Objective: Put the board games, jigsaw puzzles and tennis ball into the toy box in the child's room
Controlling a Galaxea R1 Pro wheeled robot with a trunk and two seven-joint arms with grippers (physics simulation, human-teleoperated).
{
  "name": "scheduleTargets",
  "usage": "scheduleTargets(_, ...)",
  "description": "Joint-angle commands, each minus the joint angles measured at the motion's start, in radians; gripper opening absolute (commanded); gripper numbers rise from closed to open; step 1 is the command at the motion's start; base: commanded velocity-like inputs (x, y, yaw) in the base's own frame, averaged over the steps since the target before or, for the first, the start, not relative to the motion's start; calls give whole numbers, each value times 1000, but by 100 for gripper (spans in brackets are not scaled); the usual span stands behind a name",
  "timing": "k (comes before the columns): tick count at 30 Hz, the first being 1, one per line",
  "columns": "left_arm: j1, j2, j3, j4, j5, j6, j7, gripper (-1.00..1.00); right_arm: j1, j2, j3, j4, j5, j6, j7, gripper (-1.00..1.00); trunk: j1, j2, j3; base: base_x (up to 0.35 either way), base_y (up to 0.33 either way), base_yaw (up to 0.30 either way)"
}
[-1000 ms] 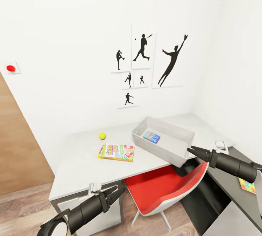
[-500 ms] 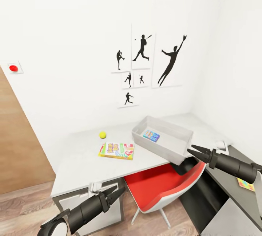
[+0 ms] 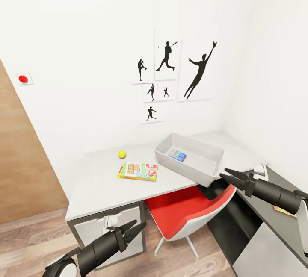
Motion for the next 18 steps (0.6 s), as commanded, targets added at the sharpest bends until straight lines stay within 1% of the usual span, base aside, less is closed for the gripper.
scheduleTargets(1,0,0,0,-1,9,8,3,100,-1,0,0,0,-3,8,2,100,1,-2,-2,0,0,0)
scheduleTargets(18,0,0,0,-1,9,8,3,100,-1,0,0,0,-3,8,2,100,1,-2,-2,0,0,0)
